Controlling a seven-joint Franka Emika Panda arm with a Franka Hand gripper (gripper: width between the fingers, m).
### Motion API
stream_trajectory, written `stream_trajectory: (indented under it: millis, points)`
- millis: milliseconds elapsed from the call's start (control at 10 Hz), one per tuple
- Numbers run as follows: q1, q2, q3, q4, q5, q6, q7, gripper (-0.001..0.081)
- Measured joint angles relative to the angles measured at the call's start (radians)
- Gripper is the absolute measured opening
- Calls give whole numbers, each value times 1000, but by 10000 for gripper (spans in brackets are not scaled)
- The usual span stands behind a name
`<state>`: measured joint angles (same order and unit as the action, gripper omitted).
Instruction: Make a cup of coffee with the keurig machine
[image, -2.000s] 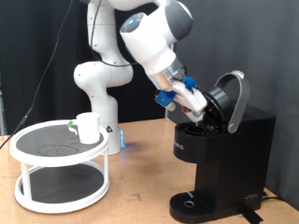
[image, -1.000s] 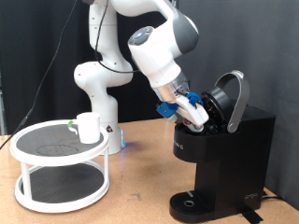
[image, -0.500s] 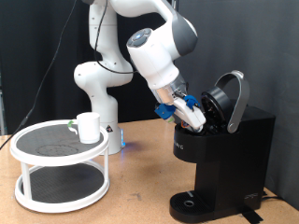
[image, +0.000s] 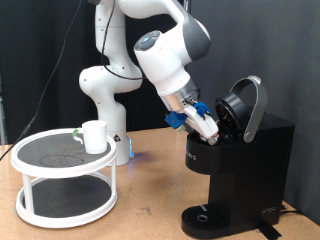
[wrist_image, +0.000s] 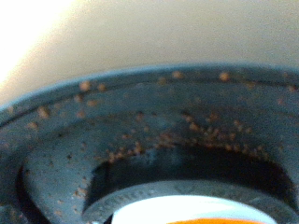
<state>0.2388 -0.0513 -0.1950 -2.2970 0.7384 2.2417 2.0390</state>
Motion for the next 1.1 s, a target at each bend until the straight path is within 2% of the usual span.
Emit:
stream_trajectory:
  millis: [100, 200, 500, 600, 900, 1100]
  points:
    - [0, 0, 0, 0, 14, 2, -7, 687]
    - [0, -3, 0, 1, 28, 2, -20, 727]
    - [-5, -34, -13, -2, 66, -44, -91, 733]
    - [-9, -56, -22, -7, 66, -74, -100, 734]
    - [-9, -60, -28, -7, 102, -68, -108, 734]
    - [-15, -91, -51, -8, 137, -116, -127, 734]
